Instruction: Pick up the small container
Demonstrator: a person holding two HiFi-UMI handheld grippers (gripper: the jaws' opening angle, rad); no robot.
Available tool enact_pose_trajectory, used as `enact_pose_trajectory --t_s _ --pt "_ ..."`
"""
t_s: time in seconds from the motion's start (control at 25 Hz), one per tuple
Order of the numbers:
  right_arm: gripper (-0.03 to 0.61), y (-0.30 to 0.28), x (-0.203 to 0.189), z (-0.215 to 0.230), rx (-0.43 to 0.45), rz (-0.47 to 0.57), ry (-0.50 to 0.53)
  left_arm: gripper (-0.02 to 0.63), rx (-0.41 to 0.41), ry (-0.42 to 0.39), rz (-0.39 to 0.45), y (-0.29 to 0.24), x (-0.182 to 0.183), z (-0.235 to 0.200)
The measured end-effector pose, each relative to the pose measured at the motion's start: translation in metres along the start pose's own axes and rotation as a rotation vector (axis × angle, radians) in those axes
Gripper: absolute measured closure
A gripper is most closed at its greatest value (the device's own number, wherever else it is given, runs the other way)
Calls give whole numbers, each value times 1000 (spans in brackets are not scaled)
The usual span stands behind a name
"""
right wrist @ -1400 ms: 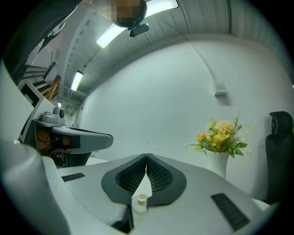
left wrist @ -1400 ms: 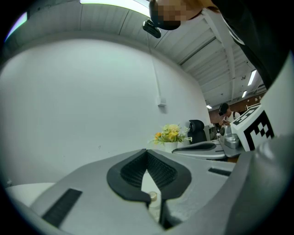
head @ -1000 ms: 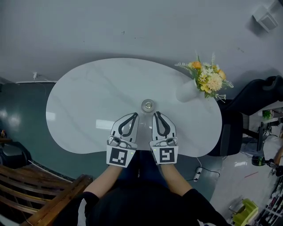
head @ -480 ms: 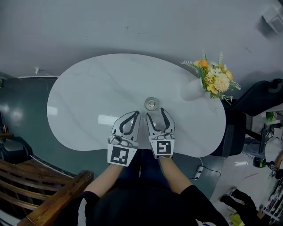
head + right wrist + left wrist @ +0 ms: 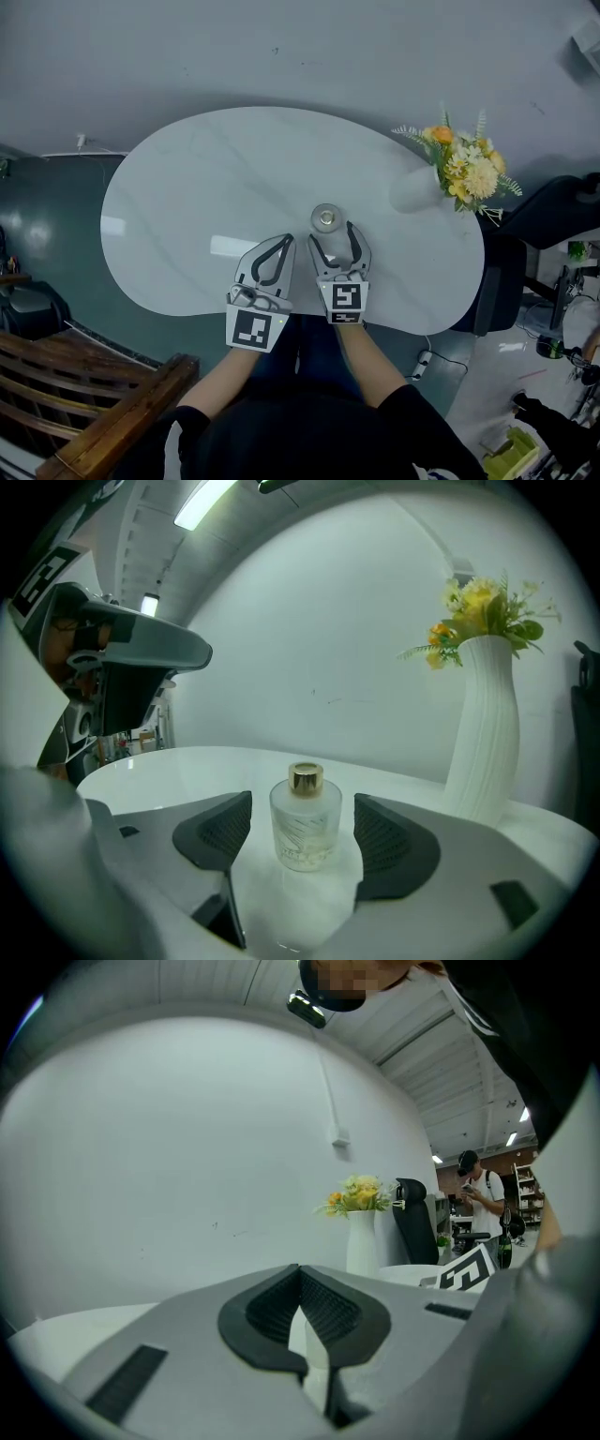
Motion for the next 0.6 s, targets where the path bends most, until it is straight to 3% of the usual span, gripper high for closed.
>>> enact_pose_trajectory --t_s 0.6 --pt "244 -32 -16 4 7 -60 -12 606 16 14 -24 -7 -7 -7"
Point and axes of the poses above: the fingertips, and each gripper's own axes: y backward along the fingers, z to its right, x out of its top, the point moved 3 cm from there along y, backward along the fingers, and after that the axes turned 4 degrees about x, right-handed, at the moved point
